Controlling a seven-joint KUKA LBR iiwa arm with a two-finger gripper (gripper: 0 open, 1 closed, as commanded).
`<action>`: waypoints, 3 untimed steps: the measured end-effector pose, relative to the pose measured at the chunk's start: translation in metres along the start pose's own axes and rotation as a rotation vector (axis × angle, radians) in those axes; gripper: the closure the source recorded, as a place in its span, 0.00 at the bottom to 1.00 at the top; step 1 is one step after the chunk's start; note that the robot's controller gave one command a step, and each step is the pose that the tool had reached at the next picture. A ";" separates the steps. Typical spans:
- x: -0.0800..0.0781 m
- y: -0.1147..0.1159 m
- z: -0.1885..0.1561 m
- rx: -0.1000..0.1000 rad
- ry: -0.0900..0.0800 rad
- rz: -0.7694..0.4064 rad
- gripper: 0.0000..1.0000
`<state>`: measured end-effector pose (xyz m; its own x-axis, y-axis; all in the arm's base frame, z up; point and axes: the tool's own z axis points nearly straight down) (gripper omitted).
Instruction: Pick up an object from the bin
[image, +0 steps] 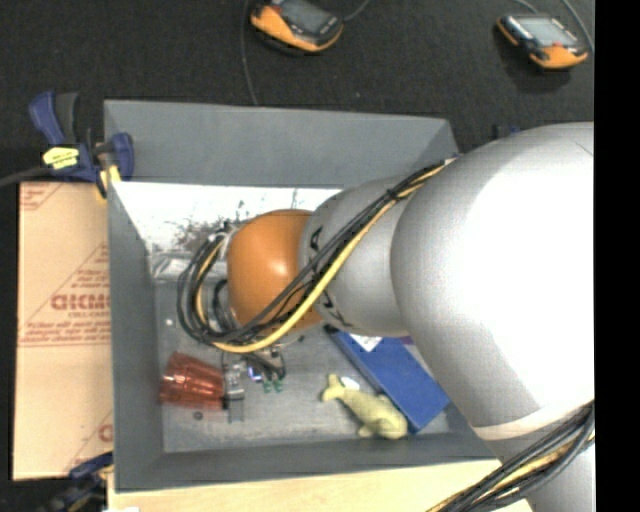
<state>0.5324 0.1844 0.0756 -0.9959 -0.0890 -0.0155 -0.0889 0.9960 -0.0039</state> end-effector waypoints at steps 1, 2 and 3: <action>-0.021 0.012 0.001 0.004 0.005 0.057 0.00; -0.010 0.040 0.002 0.015 0.002 -0.175 0.00; -0.026 0.041 0.006 0.006 -0.004 -0.147 1.00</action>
Offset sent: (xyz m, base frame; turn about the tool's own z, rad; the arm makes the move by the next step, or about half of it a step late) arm -0.0016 0.0504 -0.0056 -0.1852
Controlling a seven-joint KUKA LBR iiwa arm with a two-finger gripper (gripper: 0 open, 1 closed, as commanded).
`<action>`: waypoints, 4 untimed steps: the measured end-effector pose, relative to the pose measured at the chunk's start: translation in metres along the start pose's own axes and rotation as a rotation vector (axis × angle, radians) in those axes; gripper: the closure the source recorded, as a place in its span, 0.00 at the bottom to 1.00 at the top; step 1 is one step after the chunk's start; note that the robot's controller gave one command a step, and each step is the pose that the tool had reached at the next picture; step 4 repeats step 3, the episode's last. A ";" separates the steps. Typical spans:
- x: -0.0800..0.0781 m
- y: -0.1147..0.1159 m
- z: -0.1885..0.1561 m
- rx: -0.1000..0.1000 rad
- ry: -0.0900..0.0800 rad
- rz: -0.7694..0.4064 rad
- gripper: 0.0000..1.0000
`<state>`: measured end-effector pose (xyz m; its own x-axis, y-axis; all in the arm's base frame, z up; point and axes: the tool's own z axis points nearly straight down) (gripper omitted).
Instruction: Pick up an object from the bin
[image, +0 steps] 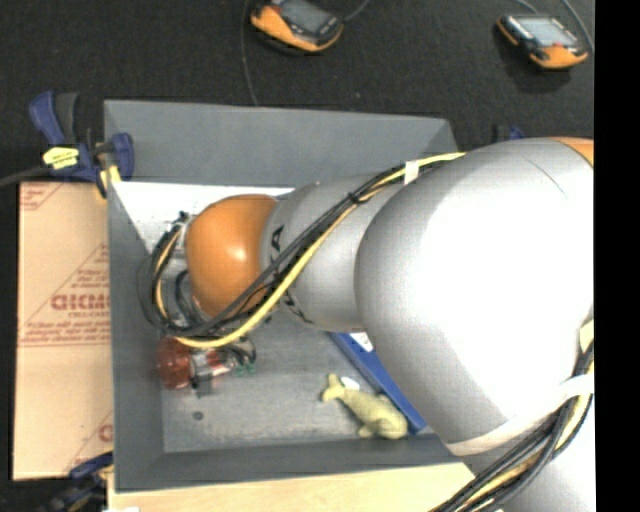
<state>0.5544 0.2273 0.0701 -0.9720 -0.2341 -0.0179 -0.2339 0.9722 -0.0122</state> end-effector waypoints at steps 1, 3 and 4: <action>0.000 0.000 0.000 0.000 0.000 0.000 1.00; -0.005 -0.026 -0.167 0.002 0.008 0.014 1.00; -0.005 -0.026 -0.167 0.002 0.008 0.014 1.00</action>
Offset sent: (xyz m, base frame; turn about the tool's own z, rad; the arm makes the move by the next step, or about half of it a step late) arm -0.0202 -0.0064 0.1241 -0.0324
